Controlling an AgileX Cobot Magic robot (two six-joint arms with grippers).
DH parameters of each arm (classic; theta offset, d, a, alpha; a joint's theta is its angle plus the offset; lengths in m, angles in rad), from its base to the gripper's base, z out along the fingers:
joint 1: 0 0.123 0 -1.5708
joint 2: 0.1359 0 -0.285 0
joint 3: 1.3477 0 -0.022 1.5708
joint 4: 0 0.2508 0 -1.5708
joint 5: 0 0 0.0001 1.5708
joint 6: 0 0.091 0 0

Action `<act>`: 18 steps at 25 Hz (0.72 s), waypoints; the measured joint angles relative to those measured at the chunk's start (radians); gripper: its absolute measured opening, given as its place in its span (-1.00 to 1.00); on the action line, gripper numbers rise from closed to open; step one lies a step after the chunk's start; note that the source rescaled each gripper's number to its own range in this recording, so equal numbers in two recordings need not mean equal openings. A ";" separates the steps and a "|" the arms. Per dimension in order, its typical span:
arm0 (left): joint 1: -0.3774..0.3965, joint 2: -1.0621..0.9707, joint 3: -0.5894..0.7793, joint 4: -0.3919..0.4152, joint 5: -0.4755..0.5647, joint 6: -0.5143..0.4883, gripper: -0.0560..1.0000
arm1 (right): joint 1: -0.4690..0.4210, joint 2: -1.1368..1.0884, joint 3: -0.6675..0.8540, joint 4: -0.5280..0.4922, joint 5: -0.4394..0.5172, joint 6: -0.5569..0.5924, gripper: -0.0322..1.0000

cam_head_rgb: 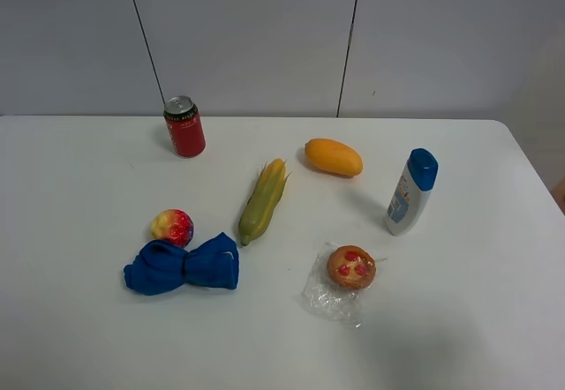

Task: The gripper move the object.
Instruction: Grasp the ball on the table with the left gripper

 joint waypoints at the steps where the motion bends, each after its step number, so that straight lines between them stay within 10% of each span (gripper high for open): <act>1: 0.000 0.000 0.000 0.000 0.000 0.000 0.69 | 0.000 0.000 0.000 0.000 0.000 0.000 1.00; 18: 0.000 0.190 -0.044 0.000 0.002 -0.007 0.69 | 0.000 0.000 0.000 0.000 0.000 0.000 1.00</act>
